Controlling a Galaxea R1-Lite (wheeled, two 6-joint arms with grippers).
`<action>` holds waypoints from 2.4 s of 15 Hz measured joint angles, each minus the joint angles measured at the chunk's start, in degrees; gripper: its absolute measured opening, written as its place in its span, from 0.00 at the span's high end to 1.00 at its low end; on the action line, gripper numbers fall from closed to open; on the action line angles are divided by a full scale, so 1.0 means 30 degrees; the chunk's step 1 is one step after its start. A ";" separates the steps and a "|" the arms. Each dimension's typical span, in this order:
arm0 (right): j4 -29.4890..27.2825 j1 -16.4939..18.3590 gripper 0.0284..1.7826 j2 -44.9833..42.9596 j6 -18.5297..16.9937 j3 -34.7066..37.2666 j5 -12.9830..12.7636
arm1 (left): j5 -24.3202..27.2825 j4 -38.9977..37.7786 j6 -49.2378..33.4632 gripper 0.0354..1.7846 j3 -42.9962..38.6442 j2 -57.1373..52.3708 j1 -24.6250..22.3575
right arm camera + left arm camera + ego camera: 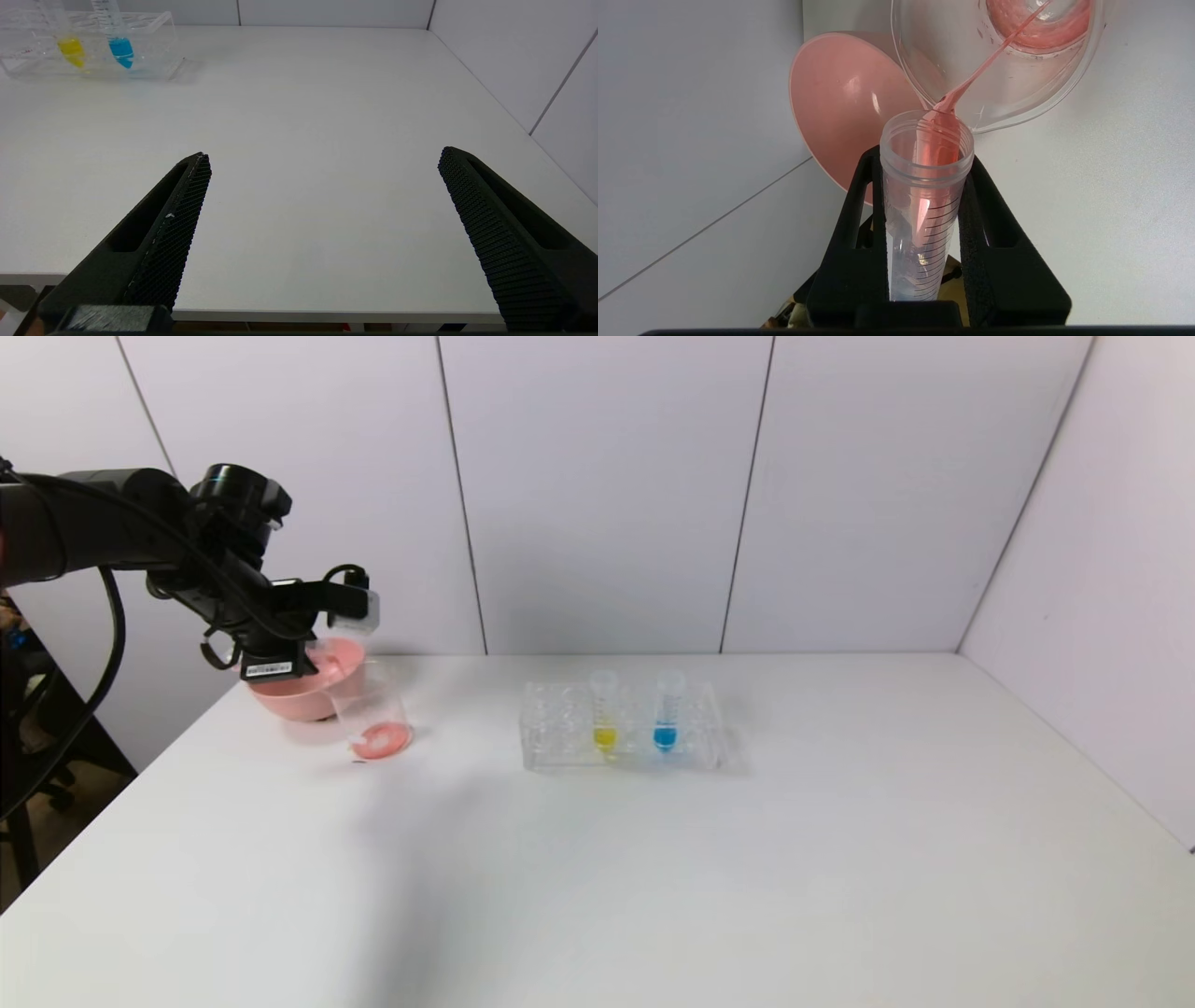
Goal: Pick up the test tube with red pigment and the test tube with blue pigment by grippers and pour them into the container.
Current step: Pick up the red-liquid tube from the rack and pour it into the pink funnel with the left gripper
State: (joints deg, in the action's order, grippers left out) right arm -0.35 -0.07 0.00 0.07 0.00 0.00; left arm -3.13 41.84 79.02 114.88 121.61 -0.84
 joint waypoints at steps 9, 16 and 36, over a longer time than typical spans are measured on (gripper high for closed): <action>0.0008 0.0000 0.00 0.0000 0.0000 0.0000 0.0000 | -0.0459 0.0037 0.0646 0.76 0.0000 -0.0008 -0.0012; 0.0000 0.0000 0.00 0.0000 0.0000 0.0000 0.0000 | -0.0524 0.0089 0.1105 0.76 0.0000 0.0037 0.0126; 0.0008 0.0000 0.00 0.0000 0.0000 0.0000 0.0000 | 0.2292 -0.2418 -0.4767 0.76 -0.0008 -0.1243 -0.0167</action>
State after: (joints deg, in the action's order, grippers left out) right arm -0.33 -0.07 0.00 0.07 0.00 0.00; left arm 3.74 34.58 64.72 114.86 117.88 -1.34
